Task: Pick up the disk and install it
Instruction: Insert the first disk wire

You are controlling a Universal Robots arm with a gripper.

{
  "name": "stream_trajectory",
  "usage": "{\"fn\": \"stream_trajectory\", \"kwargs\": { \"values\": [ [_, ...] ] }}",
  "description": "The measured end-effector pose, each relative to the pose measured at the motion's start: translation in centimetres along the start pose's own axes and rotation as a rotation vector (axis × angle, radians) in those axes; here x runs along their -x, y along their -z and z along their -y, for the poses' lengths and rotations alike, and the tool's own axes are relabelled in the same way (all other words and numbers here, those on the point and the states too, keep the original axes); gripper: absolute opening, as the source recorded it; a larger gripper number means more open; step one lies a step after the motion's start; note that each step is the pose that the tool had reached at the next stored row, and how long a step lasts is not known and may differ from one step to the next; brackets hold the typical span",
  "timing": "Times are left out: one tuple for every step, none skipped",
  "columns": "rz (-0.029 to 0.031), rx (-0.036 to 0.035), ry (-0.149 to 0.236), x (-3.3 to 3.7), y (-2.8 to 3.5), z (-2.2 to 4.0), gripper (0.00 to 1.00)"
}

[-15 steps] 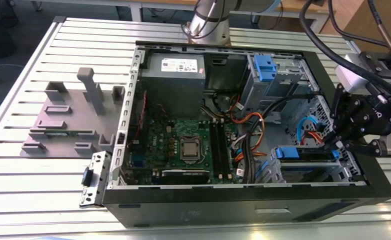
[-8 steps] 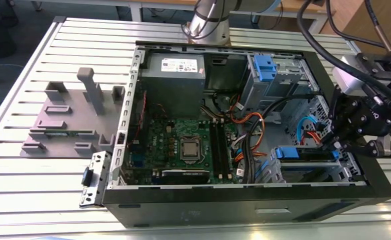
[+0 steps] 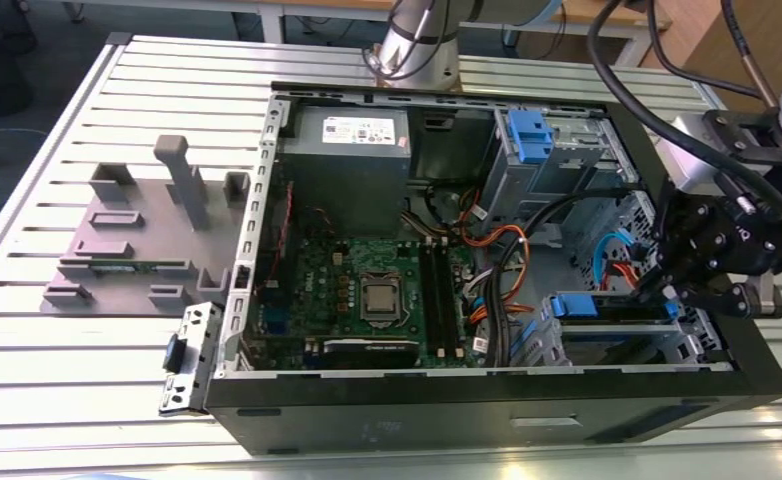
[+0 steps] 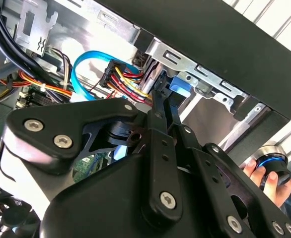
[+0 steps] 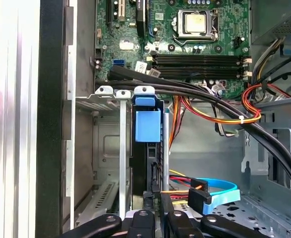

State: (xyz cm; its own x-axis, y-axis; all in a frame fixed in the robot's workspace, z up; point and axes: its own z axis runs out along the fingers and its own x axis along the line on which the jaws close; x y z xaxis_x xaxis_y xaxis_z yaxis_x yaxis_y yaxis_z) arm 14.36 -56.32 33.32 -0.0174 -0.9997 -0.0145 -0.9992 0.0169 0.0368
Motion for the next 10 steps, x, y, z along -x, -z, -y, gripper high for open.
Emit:
{"fn": "stream_trajectory", "kwargs": {
  "values": [
    [-0.0001,0.0,0.0,0.0,-0.06,-0.02,0.17],
    [-0.0002,0.0,0.0,0.0,-0.12,-0.03,0.17],
    [-0.0005,0.0,0.0,0.0,-0.17,-0.04,0.17],
    [-0.0005,0.0,0.0,-0.01,-0.24,-0.07,0.17],
    [-0.0004,0.0,0.0,-0.01,-0.3,-0.09,0.17],
    [-0.0002,0.0,0.0,-0.01,-0.35,-0.12,0.17],
    [-0.0002,0.0,0.0,-0.01,-0.4,-0.14,0.17],
    [-0.0003,0.0,0.0,-0.01,-0.44,-0.16,0.17],
    [-0.0005,-0.0001,0.0,-0.01,-0.47,-0.18,0.17],
    [-0.0007,-0.0001,0.0,-0.01,-0.51,-0.19,0.17]
  ]
}}
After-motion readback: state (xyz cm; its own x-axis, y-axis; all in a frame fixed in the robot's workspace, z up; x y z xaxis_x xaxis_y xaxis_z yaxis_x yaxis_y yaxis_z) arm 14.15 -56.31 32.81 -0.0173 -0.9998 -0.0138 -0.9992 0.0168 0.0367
